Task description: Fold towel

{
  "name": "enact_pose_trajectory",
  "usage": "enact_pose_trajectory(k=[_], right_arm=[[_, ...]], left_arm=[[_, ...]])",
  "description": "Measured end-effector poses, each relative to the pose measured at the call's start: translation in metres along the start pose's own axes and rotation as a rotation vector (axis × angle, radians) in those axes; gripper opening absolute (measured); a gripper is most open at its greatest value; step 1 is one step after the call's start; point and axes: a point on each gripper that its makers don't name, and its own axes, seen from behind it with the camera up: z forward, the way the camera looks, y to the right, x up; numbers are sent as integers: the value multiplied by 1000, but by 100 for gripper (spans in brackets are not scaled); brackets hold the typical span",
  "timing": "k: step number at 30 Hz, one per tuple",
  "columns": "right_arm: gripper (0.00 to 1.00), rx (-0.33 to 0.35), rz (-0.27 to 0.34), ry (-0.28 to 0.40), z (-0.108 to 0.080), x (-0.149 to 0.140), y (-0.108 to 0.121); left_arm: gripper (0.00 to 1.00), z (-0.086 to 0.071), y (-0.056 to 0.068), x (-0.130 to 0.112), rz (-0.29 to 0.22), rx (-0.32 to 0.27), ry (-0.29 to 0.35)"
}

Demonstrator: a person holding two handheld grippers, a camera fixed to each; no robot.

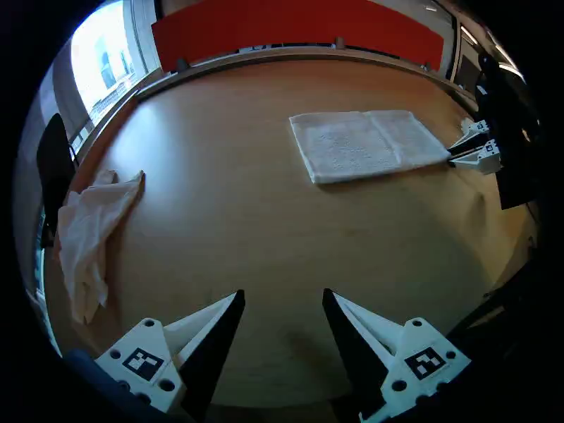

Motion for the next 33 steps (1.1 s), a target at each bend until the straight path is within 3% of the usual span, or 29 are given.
enact_pose_trajectory(k=[9,24,33], right_arm=[[4,0,9,15,-3,3,-1],[3,-24,24,51,-18,12,-3],[3,-57,12,80,-37,24,3]], left_arm=[[81,-2,0,-2,-5,-5,0],[81,-6,0,-4,-19,-5,9],[81,-9,0,-7,-29,-5,15]])
